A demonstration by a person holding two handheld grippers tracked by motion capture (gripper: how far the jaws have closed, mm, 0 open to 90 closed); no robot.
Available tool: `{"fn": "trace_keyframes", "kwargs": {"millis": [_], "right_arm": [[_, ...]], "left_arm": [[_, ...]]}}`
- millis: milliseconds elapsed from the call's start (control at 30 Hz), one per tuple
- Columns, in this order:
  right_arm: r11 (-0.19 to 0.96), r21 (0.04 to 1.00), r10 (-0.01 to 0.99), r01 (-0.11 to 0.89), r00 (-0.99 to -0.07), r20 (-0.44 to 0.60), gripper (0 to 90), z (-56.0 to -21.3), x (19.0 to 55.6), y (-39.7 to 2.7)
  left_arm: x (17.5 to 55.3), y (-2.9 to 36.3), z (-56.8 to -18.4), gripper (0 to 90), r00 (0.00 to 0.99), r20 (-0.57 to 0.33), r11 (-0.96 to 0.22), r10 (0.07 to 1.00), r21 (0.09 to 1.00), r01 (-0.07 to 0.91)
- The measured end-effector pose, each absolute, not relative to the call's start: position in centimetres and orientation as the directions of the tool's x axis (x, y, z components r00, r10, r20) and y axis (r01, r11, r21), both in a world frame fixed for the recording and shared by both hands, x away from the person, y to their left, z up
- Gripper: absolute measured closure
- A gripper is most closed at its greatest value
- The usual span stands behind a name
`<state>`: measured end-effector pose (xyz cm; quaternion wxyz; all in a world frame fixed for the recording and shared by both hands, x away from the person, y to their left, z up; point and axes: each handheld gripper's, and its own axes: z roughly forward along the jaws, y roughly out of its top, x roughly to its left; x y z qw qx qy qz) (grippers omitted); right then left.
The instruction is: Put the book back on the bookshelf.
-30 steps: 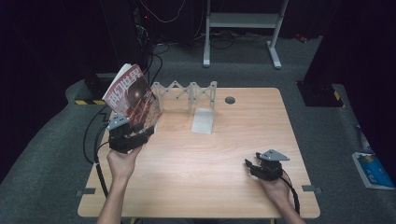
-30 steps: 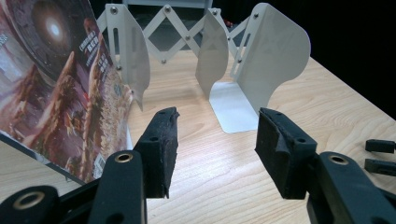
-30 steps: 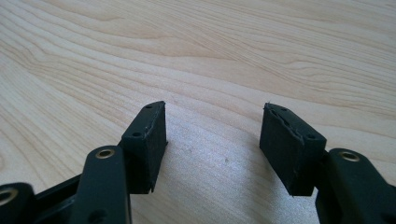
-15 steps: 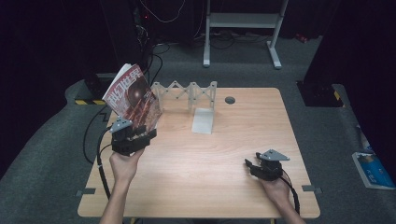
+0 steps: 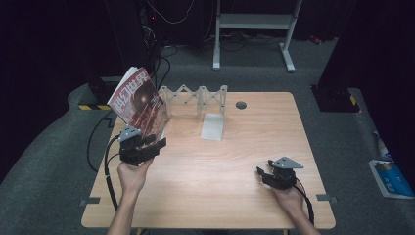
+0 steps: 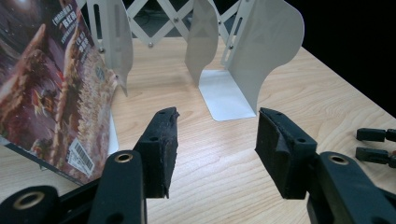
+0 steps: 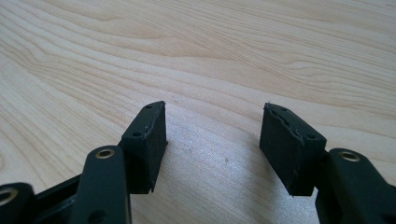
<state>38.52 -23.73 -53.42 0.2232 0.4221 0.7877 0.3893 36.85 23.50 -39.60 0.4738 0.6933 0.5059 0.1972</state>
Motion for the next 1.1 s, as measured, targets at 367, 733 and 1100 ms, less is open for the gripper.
{"fn": "trace_keyframes", "kwargs": {"millis": [367, 733, 1100], "right_arm": [[0.340, 0.802, 0.839, 0.492, -0.544, -0.023, 41.1, -53.4, 38.5, -23.7], [0.341, 0.801, 0.839, 0.492, -0.544, -0.023, 41.1, -53.4, 38.5, -23.7], [0.341, 0.801, 0.839, 0.492, -0.544, -0.023, 41.1, -53.4, 38.5, -23.7]], "left_arm": [[36.8, 23.0, -40.2, 48.4, 0.417, -0.203, -0.053, 0.886, 0.850, 0.524], [36.8, 22.6, -41.1, 48.4, 0.422, -0.217, -0.050, 0.880, 0.842, 0.537], [36.8, 22.0, -42.0, 48.7, 0.431, -0.229, -0.051, 0.873, 0.836, 0.547]]}}
